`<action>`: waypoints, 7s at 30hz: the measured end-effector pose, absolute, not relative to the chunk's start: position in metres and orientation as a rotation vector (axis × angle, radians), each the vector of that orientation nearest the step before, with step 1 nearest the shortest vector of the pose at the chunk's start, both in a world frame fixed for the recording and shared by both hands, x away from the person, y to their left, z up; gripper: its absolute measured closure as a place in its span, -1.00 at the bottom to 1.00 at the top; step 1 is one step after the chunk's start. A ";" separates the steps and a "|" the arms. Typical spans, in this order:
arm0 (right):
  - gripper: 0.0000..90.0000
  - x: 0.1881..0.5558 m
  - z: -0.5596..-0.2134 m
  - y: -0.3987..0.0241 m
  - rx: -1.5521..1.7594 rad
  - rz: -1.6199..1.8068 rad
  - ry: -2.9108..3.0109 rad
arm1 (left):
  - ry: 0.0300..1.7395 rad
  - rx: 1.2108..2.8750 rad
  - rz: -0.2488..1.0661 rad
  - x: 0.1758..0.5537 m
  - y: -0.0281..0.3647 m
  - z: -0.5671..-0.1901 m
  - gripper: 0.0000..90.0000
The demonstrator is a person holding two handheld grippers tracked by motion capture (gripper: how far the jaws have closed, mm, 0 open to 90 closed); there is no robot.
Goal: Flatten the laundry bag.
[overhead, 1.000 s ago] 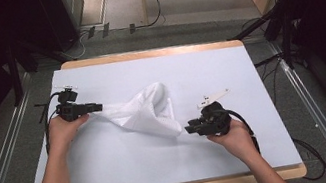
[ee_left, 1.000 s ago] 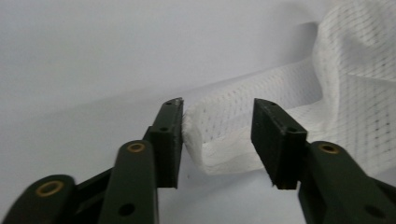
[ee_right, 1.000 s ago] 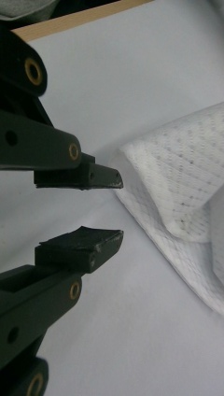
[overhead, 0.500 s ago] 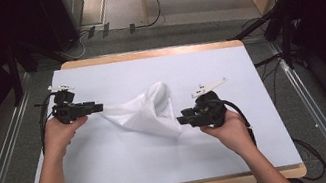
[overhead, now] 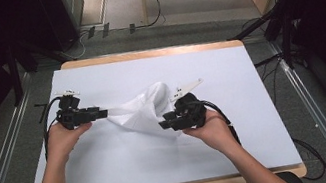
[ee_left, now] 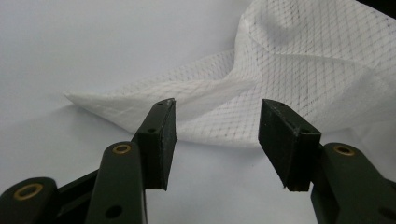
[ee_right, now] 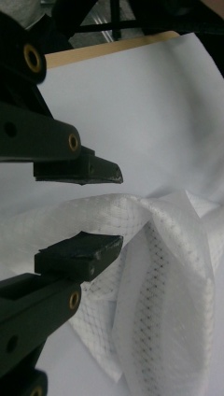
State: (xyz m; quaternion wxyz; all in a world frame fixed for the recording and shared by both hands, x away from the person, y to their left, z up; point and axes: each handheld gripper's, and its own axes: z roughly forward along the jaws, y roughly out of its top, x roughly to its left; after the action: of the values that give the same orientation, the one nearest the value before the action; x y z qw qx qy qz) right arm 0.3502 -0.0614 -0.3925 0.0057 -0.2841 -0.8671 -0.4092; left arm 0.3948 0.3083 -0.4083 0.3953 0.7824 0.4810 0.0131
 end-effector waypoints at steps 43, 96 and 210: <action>0.44 0.330 -0.430 -0.087 -0.912 -1.196 -2.707 | 1.158 2.020 0.025 0.400 0.291 -0.407 0.00; 0.83 0.430 -0.464 -0.104 -1.344 -1.100 -2.762 | 1.237 1.995 0.061 0.372 0.319 -0.410 -0.01; 0.41 0.415 -0.423 -0.060 -1.118 -1.284 -2.672 | 1.230 2.063 0.094 0.379 0.299 -0.406 -0.02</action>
State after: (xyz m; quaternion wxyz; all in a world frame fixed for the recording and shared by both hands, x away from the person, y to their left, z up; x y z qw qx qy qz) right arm 0.4154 -0.0595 -0.4232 -0.0132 -0.3530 -0.8432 -0.4052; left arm 0.3786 0.2994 -0.4062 0.3607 0.8004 0.4775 0.0365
